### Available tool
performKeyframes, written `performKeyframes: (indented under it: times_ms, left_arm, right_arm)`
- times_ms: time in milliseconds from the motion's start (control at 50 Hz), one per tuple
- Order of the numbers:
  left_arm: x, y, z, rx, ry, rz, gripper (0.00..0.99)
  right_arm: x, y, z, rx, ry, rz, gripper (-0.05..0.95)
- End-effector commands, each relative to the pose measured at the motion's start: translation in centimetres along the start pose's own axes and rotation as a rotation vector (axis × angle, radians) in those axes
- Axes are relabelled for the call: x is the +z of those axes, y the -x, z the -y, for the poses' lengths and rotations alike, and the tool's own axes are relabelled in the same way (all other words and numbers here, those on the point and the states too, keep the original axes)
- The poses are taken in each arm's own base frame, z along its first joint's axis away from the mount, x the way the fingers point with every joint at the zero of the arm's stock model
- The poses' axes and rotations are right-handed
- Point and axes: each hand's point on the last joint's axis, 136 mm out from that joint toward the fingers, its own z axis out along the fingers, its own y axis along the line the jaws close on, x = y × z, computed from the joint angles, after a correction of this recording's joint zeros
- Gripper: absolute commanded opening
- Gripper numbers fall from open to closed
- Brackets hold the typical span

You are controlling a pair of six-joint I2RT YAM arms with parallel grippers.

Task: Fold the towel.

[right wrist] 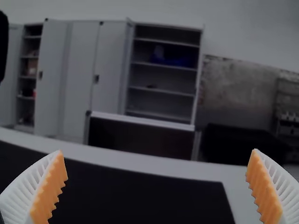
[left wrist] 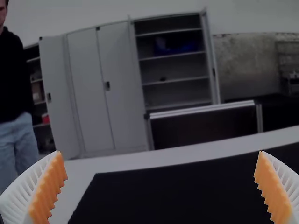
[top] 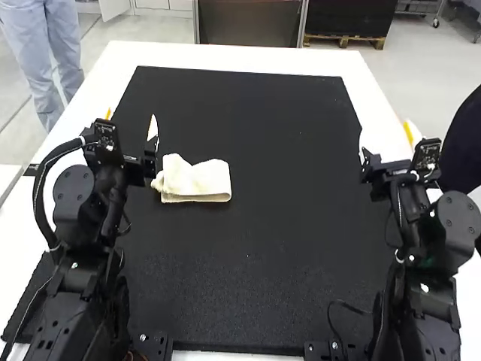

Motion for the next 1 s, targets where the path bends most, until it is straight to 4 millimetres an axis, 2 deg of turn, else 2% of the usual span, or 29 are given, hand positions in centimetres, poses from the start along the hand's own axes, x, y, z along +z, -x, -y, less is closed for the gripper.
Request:
performKeyframes:
  times_ms: [0,520,700,980]
  left_arm:
    - [-0.2,0.3,0.1,0.011,-0.007,0.021,0.941]
    - [-0.6,-0.2,0.3,0.013,-0.019,0.001,0.943]
    - [-0.7,-0.3,0.8,0.014,-0.048,-0.006,0.943]
    - [-0.7,-0.4,0.7,0.015,-0.042,-0.010,0.943]
  right_arm:
    - [-0.2,0.2,-0.9,0.004,0.055,0.010,0.88]
    - [-0.4,-1.9,-2.2,0.048,0.130,-0.073,0.89]
    - [-0.6,-3.5,-2.5,0.068,0.141,-0.139,0.89]
    - [-0.4,-3.6,-0.4,0.046,0.022,-0.141,0.89]
